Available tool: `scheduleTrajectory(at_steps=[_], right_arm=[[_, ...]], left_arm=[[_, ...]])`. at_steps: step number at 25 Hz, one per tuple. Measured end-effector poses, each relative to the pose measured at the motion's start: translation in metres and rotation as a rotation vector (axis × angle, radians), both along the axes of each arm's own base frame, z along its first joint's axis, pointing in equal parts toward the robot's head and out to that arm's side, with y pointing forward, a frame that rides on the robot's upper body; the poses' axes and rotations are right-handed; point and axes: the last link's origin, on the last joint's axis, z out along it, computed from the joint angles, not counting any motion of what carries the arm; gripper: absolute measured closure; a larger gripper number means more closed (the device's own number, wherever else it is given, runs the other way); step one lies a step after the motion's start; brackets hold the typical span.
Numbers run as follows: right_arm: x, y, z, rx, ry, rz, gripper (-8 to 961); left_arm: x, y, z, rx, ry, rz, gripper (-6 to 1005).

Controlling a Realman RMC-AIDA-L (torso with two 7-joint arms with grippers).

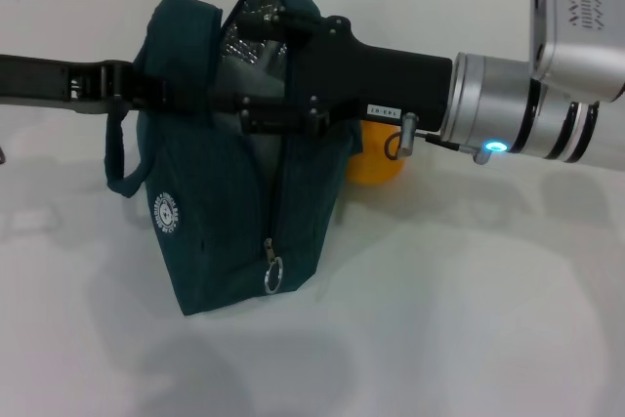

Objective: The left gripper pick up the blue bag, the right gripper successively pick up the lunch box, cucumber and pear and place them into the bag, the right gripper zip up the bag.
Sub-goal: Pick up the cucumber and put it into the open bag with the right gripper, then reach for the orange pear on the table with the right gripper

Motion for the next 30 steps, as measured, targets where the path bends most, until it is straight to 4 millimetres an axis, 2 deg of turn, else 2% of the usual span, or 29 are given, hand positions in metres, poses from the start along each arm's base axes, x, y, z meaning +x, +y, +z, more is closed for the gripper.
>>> scheduleTrajectory(at_steps=[4, 6, 12, 15, 19, 24, 30], right_arm=[[0.004, 0.004, 0.009, 0.028, 0.028, -0.024, 148], [0.011, 0.012, 0.020, 0.065, 0.051, -0.067, 143], [0.051, 0.038, 0.057, 0.184, 0.024, -0.201, 134], [0.075, 0.049, 0.075, 0.222, -0.049, -0.268, 131], [0.096, 0.055, 0.089, 0.228, -0.150, -0.303, 131], [0.114, 0.048, 0.094, 0.217, -0.187, -0.319, 131], [0.124, 0.030, 0.075, 0.213, -0.190, -0.316, 130]], left_arm=[[-0.001, 0.000, 0.001, 0.001, 0.001, 0.004, 962], [-0.001, 0.000, 0.001, 0.001, 0.001, 0.006, 962], [-0.001, 0.000, 0.002, 0.002, 0.002, 0.007, 962], [-0.002, 0.000, 0.002, 0.002, 0.002, 0.008, 962], [-0.002, 0.000, 0.002, 0.003, 0.002, 0.008, 962], [-0.002, 0.000, 0.002, 0.002, 0.002, 0.011, 962], [-0.009, 0.000, 0.001, 0.009, 0.019, 0.033, 962]])
